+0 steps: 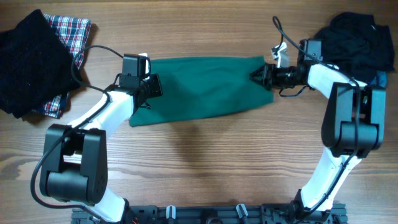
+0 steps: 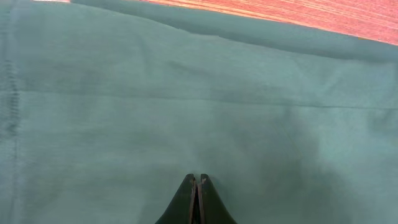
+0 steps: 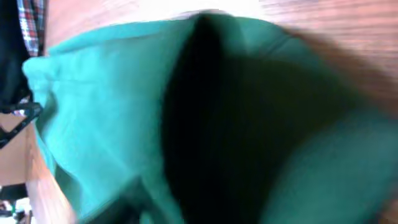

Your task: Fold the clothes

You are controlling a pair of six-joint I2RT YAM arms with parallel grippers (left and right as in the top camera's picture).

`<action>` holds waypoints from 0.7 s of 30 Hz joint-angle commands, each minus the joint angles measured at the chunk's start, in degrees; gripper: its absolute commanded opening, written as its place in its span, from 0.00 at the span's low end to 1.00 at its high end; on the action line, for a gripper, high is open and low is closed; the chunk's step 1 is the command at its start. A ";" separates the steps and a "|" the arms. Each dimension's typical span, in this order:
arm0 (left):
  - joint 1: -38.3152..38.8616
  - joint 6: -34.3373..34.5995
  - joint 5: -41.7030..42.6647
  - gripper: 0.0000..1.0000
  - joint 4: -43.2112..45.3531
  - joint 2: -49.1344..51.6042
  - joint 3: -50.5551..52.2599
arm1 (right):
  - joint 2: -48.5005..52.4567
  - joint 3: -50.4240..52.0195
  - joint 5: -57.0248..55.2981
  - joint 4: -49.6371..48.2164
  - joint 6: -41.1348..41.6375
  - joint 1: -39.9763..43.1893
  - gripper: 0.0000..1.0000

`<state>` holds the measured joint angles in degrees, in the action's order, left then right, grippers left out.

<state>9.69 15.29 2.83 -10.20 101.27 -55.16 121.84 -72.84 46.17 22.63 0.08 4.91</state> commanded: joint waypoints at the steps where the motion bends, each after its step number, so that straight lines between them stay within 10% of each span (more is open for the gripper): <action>1: 0.07 -0.33 -1.01 0.04 0.04 0.74 -0.37 | 2.56 1.62 1.07 0.57 -2.38 -0.61 0.19; 4: 0.07 -0.33 -1.01 0.04 0.04 0.74 -0.37 | 2.40 1.38 1.07 0.52 -3.08 -0.15 0.04; 21: 0.07 -0.28 -0.94 0.04 0.09 0.74 -0.37 | -4.24 -8.70 -6.78 16.02 -6.05 4.42 0.04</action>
<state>9.69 15.31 2.83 -10.17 101.27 -55.16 120.03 -80.05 42.33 37.34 -4.62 9.54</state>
